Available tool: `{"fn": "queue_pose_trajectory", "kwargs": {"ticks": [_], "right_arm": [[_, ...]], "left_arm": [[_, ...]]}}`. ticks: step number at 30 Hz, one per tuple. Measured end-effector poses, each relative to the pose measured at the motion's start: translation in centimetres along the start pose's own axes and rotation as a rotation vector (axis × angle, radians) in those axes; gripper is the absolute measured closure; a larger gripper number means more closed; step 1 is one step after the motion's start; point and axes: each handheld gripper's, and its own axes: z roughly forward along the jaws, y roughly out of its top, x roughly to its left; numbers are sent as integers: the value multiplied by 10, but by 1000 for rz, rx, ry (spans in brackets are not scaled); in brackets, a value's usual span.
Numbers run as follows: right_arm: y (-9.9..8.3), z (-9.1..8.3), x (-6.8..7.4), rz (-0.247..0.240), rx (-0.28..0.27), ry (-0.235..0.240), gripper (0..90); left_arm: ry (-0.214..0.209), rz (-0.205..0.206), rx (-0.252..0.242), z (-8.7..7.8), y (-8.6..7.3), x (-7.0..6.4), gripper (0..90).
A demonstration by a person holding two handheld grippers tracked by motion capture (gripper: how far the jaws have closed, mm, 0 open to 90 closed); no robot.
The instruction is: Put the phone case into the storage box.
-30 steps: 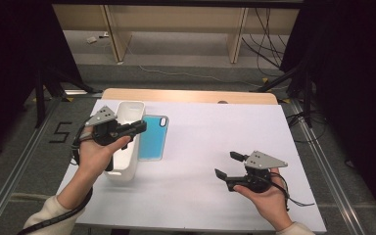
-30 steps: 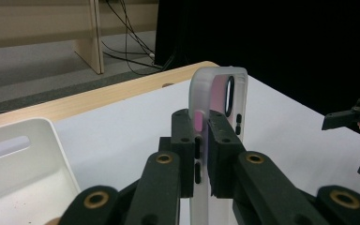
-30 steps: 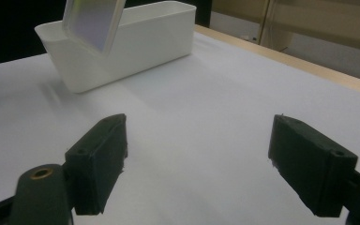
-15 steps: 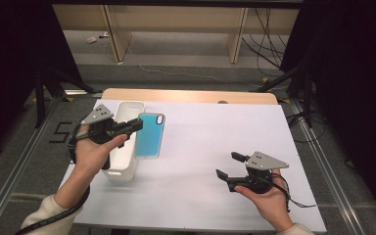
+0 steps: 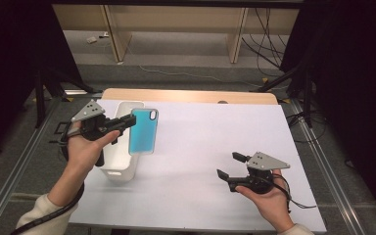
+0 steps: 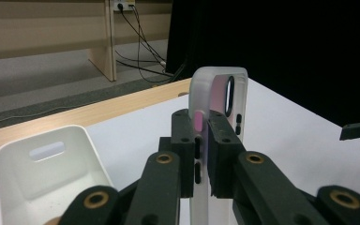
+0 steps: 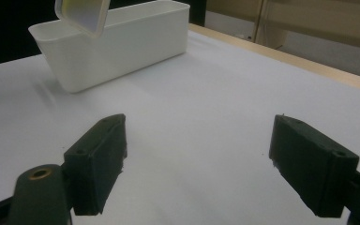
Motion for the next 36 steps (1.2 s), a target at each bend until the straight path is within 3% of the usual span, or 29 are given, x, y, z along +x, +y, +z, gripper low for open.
{"fn": "queue_pose_trajectory", "kwargs": {"ticks": [3,11,12,16,27,28,33,36], "right_arm": [[-1,1,0,4,-13,-9,206],[0,-2,0,14,25,-8,206],[-1,0,0,11,-4,-9,206],[0,-1,-1,4,17,-19,206],[-2,1,-2,8,0,-9,206],[-2,2,0,35,5,-2,207],[-2,2,-1,11,-3,-13,207],[-2,2,0,41,0,-4,207]], "left_arm": [[6,0,-5,-1,0,2,824],[14,-3,-3,-4,1,7,825],[14,0,-4,-4,2,8,825],[17,-5,-9,-6,2,10,825],[18,-10,-15,-9,5,18,825],[17,-12,-17,-9,6,19,825],[12,-14,-24,-12,8,23,824],[18,-17,-26,-15,9,27,824]]}}
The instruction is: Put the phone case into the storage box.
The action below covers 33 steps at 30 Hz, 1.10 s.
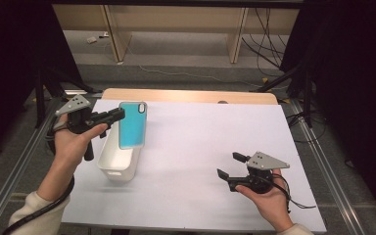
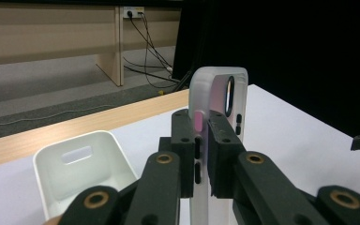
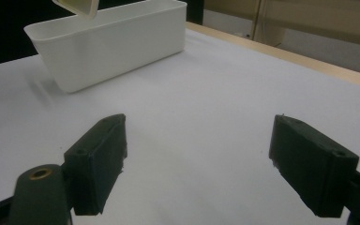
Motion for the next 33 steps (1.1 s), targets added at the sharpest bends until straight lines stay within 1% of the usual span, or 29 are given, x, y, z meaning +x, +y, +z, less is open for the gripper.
{"fn": "queue_pose_trajectory", "kwargs": {"ticks": [1,4,5,6,8,9,10,11,17,18,19,21,23,25,26,29,30,31,33], "right_arm": [[0,0,-1,-13,-11,-8,207],[0,-1,-2,-22,1,-5,207],[0,0,-1,-12,-4,-8,206],[0,0,-2,-25,-19,-16,206],[1,-3,-2,-16,22,-5,207],[0,-2,-1,-12,6,-3,206],[0,-1,-2,-24,-5,-7,206],[0,-2,-1,-14,4,-4,206],[0,-2,-1,-14,3,-6,206],[0,-2,-2,-30,-9,-12,206],[0,-2,-1,-15,-5,-8,206],[0,-2,-2,-24,-14,-14,206],[0,-3,0,0,-6,-7,206],[-1,-4,-1,-8,-4,-7,206],[-1,-4,-2,-28,-18,-13,206],[-1,-5,-1,-5,1,-13,206],[-1,-5,-2,-18,-8,-18,206],[-1,-6,-2,-18,-6,-14,206],[-1,-6,-1,-5,3,-8,206]], "left_arm": [[-1,-2,0,0,0,1,825],[5,-3,-4,-2,1,5,825],[7,-3,-5,-2,1,6,825],[9,-3,-4,-3,1,6,824],[10,-5,-2,-3,1,7,825],[12,-4,-2,-3,0,8,824],[13,-4,-1,-3,0,8,824],[12,-4,1,-3,0,9,825],[19,-2,1,-2,0,13,824],[19,-3,2,-2,0,14,824],[19,-3,2,-1,0,14,824],[22,-4,4,-1,0,16,825],[24,-3,5,0,-1,17,824],[25,-2,7,0,-1,18,824],[26,-2,8,1,-1,19,825],[29,-4,8,1,-1,21,825],[29,-6,7,1,-1,22,824],[31,-5,6,1,-1,23,825],[32,-1,10,1,-1,24,824]]}}
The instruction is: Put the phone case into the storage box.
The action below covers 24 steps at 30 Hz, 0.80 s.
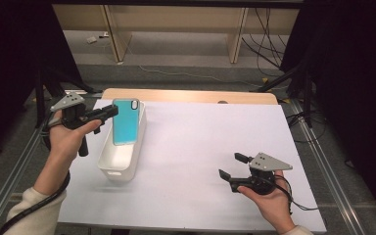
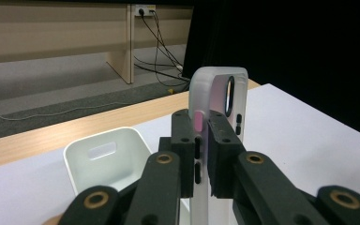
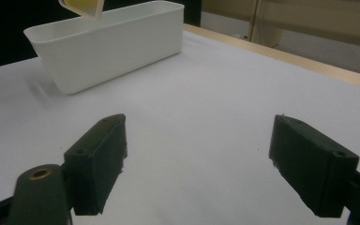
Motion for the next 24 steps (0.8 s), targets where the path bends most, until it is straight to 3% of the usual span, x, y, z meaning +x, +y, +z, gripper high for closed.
{"fn": "queue_pose_trajectory", "kwargs": {"ticks": [24], "right_arm": [[1,-2,1,-7,6,-6,205]], "left_arm": [[8,18,1,10,2,15,824]]}}
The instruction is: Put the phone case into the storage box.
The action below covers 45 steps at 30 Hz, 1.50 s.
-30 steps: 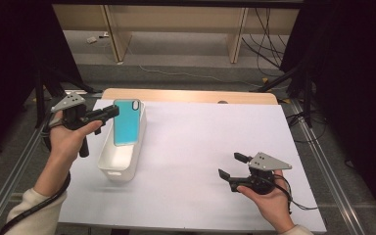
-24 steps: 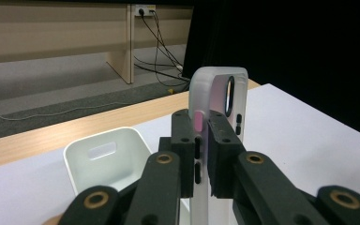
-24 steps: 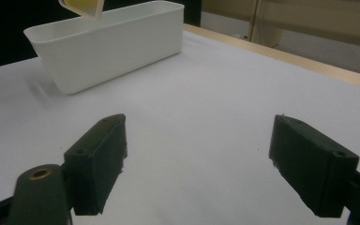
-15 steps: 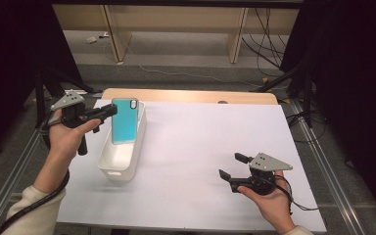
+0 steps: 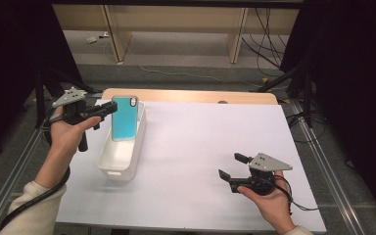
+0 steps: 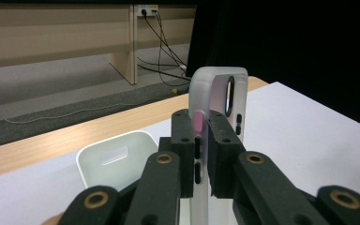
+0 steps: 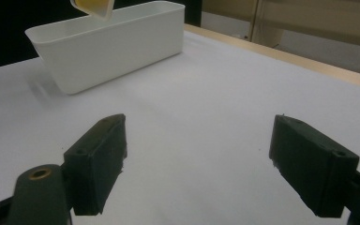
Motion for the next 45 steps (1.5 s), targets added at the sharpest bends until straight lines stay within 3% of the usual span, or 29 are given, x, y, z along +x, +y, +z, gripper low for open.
{"fn": "queue_pose_trajectory", "kwargs": {"ticks": [5,8,10,14,16,18,33,34,39,41,42,45], "right_arm": [[-1,2,-1,-6,-24,1,205],[-1,-1,0,-1,1,0,205],[-2,1,0,-3,-30,0,206],[-2,-2,0,-4,-6,-4,206],[-3,0,0,-2,-32,-1,205],[-2,-2,0,-6,-4,-6,205],[-2,-3,1,8,5,3,204],[-3,0,2,16,-32,15,204],[-3,1,1,-3,-44,5,204],[-3,1,2,17,-33,18,204],[-3,1,0,-5,-46,4,204],[-3,1,2,17,-33,18,204]], "left_arm": [[0,4,-3,2,1,3,824],[1,8,-2,2,2,5,824],[2,9,-3,3,2,6,824],[4,13,0,3,2,9,824],[5,17,0,4,3,10,824],[7,17,0,5,4,11,824],[17,25,6,11,4,18,824],[17,24,4,11,4,19,824],[18,25,3,13,5,21,824],[20,27,7,14,5,22,824],[21,28,7,15,5,23,824],[19,27,7,16,5,25,824]]}}
